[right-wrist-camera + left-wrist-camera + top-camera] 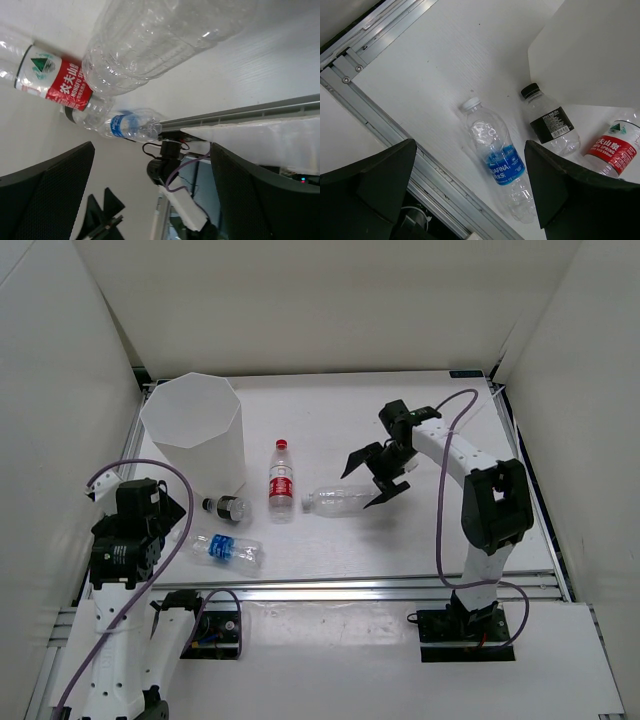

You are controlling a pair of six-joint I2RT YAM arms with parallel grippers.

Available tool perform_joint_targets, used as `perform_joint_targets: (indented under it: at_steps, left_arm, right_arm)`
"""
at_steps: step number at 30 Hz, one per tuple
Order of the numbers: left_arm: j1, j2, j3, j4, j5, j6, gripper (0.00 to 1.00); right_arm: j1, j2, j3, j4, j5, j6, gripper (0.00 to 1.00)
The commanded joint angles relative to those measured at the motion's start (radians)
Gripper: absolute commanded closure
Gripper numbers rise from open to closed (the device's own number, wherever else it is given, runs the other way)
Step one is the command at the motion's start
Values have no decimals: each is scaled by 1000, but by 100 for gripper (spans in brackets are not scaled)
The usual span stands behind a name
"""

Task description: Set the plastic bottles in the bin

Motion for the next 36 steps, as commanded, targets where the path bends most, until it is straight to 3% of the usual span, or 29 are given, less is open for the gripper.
perform_joint_targets:
  at_steps: [1, 16, 17, 18, 21, 24, 28, 30, 33, 36]
  left_arm:
    - [-5, -23, 7, -18, -16, -12, 0]
    - [-5, -23, 7, -36, -7, -3, 0]
    - [-5, -32, 7, -45, -7, -3, 0]
    - [-5, -32, 7, -45, -7, -3, 0]
    - [-5, -32, 7, -45, -7, -3, 0]
    - [-5, -32, -2, -45, -7, -14, 0]
    - [-5, -23, -2, -45, -16, -33, 0]
    - [-5, -14, 7, -45, -16, -44, 0]
    - [-5, -14, 25, -35, -16, -54, 0]
    - [-5, -32, 36, -22, -16, -44, 0]
  right_arm:
    - [-5, 15, -1, -25, -5, 99, 0]
    - [-5, 331, 189, -16, 123, 116, 1]
    - [-5, 342, 198, -16, 132, 102, 6]
    - [-5, 362, 213, -16, 132, 88, 19]
    - [-14, 374, 214, -25, 132, 79, 28]
    - [-33, 374, 223, -25, 158, 55, 48]
    - [-45, 353, 318, -25, 167, -17, 62]
    - [-45, 342, 411, 10, 149, -100, 64]
    - [-45, 342, 494, 197, -32, -197, 74]
    - [-11, 342, 673, 314, -119, -267, 76]
